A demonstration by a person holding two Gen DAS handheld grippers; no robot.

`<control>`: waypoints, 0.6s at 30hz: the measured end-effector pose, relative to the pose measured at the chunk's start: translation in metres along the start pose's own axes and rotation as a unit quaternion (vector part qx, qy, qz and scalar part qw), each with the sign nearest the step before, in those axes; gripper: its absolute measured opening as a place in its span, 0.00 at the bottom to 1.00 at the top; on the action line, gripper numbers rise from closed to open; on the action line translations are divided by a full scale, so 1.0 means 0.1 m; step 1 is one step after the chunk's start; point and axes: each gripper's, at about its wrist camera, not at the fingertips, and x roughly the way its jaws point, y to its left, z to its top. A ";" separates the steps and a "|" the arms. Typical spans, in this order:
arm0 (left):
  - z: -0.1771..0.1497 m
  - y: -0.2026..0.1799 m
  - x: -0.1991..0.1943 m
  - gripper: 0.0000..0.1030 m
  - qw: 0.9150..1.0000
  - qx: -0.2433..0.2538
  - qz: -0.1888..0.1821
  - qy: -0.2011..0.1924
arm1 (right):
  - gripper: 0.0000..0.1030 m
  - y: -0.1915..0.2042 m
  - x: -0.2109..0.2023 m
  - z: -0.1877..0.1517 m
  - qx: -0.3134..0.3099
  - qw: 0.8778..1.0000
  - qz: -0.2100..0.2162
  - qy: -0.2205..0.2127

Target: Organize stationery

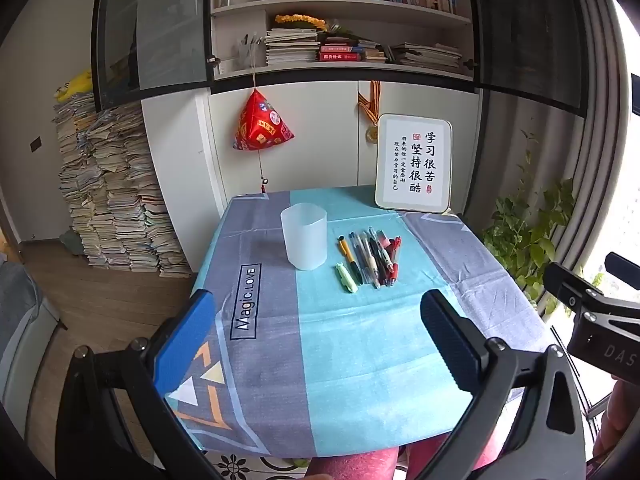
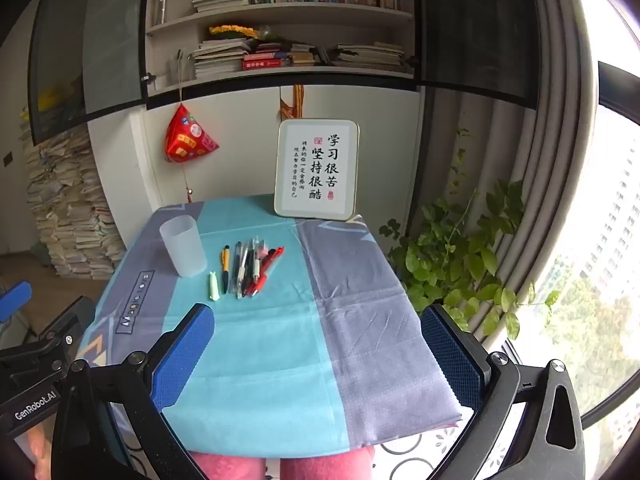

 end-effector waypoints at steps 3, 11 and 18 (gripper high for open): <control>0.00 -0.01 0.00 0.99 1.000 0.001 0.005 -0.001 | 1.00 0.01 0.01 0.01 0.000 1.000 0.001 -0.001; 0.08 -0.15 -0.01 0.99 1.000 0.007 0.000 -0.008 | 1.00 0.03 0.04 0.02 -0.004 1.000 -0.002 0.002; 0.04 -0.12 0.03 0.99 1.000 0.005 -0.016 -0.005 | 1.00 -0.02 0.08 0.02 0.001 1.000 -0.001 0.005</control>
